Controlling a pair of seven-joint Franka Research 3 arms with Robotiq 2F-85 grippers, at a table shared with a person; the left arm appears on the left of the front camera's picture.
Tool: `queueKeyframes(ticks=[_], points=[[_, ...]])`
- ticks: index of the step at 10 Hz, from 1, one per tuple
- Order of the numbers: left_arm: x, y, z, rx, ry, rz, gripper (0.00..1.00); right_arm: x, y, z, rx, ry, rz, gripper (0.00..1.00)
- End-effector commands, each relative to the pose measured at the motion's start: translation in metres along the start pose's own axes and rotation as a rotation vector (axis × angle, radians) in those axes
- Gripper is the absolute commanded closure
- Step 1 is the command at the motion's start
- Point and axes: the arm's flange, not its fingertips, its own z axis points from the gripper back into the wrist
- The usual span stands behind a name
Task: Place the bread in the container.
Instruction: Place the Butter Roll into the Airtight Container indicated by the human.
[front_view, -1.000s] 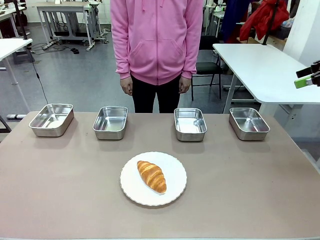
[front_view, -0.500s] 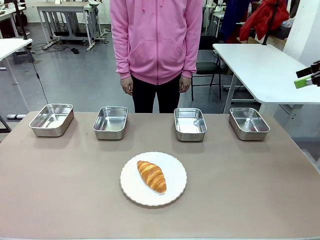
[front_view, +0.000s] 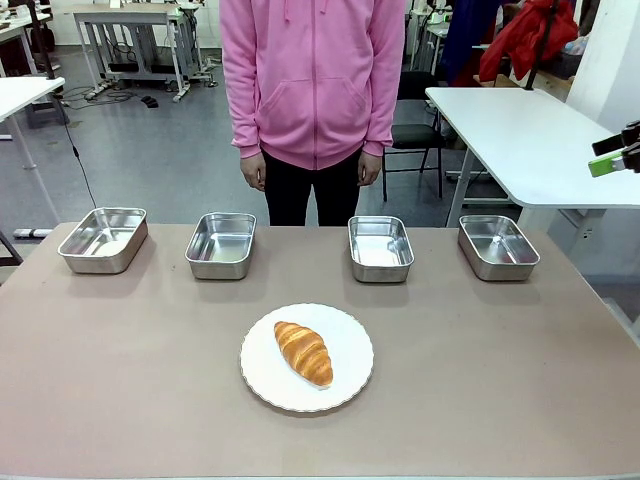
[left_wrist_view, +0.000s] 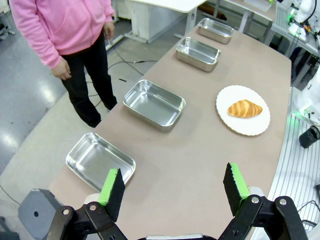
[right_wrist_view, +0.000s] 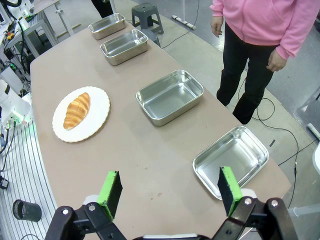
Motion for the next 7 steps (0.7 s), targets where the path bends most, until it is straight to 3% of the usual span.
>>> queueKeyframes(ticks=[1,7], points=[[-0.0004,-0.0006,0.0008,0.000,-0.003,-0.001,0.00,0.0017,0.0009,0.0001,0.002,-0.005,0.005,0.00],[-0.0004,-0.0006,0.0008,0.000,-0.003,-0.001,0.00,0.0017,0.0009,0.0001,0.002,-0.005,0.005,0.00]])
